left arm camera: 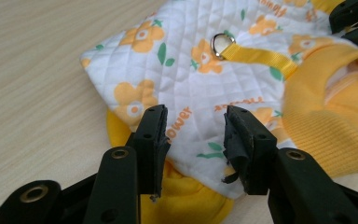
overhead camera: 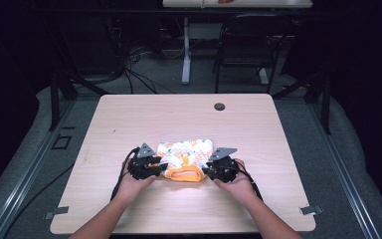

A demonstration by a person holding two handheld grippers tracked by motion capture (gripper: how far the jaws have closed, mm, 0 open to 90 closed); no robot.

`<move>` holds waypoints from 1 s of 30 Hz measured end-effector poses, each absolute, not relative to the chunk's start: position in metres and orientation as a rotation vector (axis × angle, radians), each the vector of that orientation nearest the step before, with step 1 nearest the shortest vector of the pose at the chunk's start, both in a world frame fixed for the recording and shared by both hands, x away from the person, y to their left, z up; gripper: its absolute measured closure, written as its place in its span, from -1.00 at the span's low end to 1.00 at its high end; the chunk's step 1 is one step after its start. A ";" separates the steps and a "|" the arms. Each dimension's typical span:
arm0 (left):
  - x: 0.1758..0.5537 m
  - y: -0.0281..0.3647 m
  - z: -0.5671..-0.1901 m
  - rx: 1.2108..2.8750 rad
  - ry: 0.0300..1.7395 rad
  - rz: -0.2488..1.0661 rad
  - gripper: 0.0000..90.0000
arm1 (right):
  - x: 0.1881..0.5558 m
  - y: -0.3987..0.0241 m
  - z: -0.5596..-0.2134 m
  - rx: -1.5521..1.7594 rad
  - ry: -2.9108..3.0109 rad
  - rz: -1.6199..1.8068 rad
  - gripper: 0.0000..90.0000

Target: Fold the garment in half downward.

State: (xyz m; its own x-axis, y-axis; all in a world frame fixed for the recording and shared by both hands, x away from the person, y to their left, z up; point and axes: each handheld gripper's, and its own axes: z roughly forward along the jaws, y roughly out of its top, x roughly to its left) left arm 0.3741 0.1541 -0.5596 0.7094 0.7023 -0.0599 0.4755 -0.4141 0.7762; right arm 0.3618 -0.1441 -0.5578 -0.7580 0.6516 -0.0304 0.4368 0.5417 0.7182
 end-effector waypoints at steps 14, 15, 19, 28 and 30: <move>0.339 0.170 -0.528 2.082 0.807 0.336 0.27 | 0.329 -0.158 -0.526 0.900 2.451 1.107 0.49; 0.334 0.176 -0.525 2.065 0.814 0.336 0.26 | 0.328 -0.160 -0.525 0.900 2.450 1.107 0.49; 0.326 0.186 -0.521 2.047 0.820 0.356 0.26 | 0.321 -0.167 -0.521 0.914 2.440 1.115 0.48; 0.302 0.218 -0.522 2.022 0.857 0.404 0.26 | 0.299 -0.188 -0.521 0.939 2.386 1.125 0.46; 0.298 0.223 -0.526 2.019 0.877 0.392 0.26 | 0.294 -0.192 -0.523 0.939 2.379 1.108 0.45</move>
